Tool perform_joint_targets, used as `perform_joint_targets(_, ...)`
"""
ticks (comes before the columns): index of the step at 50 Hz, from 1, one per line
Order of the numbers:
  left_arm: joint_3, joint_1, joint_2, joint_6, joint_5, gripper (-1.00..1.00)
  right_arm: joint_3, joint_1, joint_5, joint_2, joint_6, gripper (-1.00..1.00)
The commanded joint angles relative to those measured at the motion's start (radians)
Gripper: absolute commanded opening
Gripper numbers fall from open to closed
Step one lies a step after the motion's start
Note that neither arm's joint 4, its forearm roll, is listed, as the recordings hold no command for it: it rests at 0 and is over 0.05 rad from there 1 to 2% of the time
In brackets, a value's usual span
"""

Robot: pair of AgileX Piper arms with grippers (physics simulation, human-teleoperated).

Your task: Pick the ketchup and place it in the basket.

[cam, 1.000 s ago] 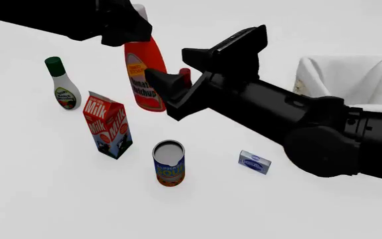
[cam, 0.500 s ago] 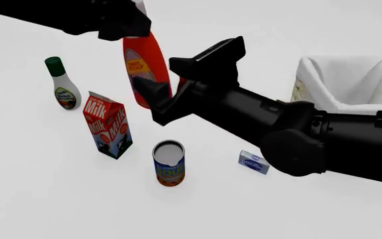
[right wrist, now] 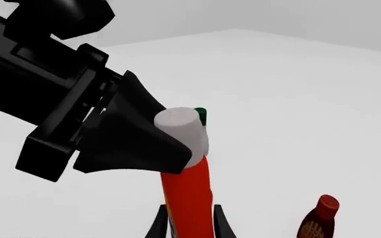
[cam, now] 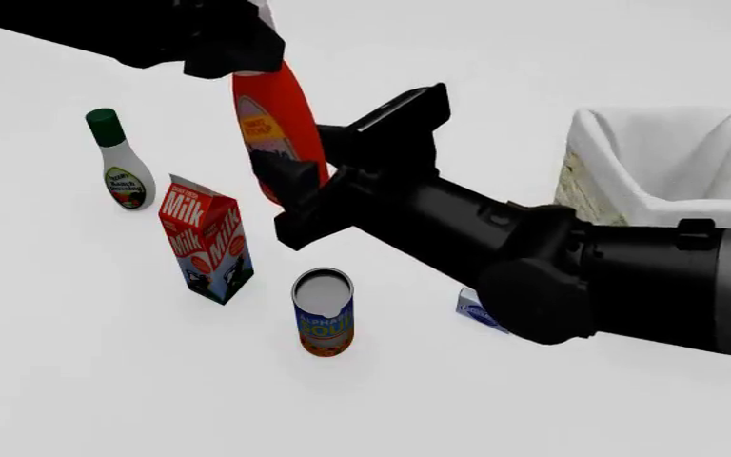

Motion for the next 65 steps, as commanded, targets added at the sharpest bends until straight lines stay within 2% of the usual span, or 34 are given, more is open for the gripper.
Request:
perform_joint_targets(1,-0.022,-0.020,-0.025,-0.019,-0.006,-1.00,0.034,-0.018,-0.006,0.013,0.010,-1.00)
perform_joint_targets(2,-0.023,-0.013,-0.025,0.002,-0.005,1.00,0.035,-0.019,-0.006,0.013,0.010,-1.00)
perform_joint_targets(11,-0.058,-0.030,-0.037,-0.025,0.018,1.00,0.041,-0.028,-0.010,0.012,0.017,-1.00)
perform_joint_targets(15,-0.072,-0.022,-0.046,-0.016,0.026,1.00,0.042,-0.036,-0.009,0.007,0.020,-1.00)
perform_joint_targets(22,-0.047,0.005,-0.078,-0.023,0.009,1.00,0.030,-0.069,0.024,-0.023,0.025,-1.00)
perform_joint_targets(30,0.044,0.040,-0.140,-0.056,-0.045,1.00,0.025,-0.103,0.055,-0.053,0.036,-1.00)
perform_joint_targets(32,0.064,0.063,-0.155,-0.040,-0.063,1.00,0.022,-0.117,0.063,-0.059,0.038,-1.00)
perform_joint_targets(33,0.087,0.057,-0.164,-0.075,-0.075,1.00,0.023,-0.121,0.069,-0.068,0.045,-1.00)
perform_joint_targets(44,0.205,0.122,-0.228,-0.062,-0.175,1.00,0.014,-0.187,0.120,-0.110,0.052,-1.00)
perform_joint_targets(58,0.378,0.150,-0.295,-0.125,-0.326,1.00,0.014,-0.255,0.166,-0.161,0.056,-1.00)
perform_joint_targets(59,0.385,0.221,-0.320,0.024,-0.364,1.00,0.014,-0.273,0.170,-0.167,0.057,-1.00)
perform_joint_targets(60,0.385,0.221,-0.320,0.024,-0.364,1.00,0.014,-0.273,0.170,-0.167,0.057,-1.00)
perform_joint_targets(61,0.414,0.191,-0.316,-0.064,-0.376,1.00,0.019,-0.278,0.170,-0.175,0.058,-1.00)
perform_joint_targets(62,0.435,0.201,-0.314,-0.106,-0.391,1.00,0.021,-0.291,0.169,-0.180,0.057,-1.00)
perform_joint_targets(63,0.439,0.216,-0.328,-0.071,-0.409,1.00,0.023,-0.302,0.169,-0.180,0.060,-1.00)
perform_joint_targets(65,0.460,0.217,-0.333,-0.074,-0.425,1.00,0.027,-0.314,0.172,-0.187,0.064,-1.00)
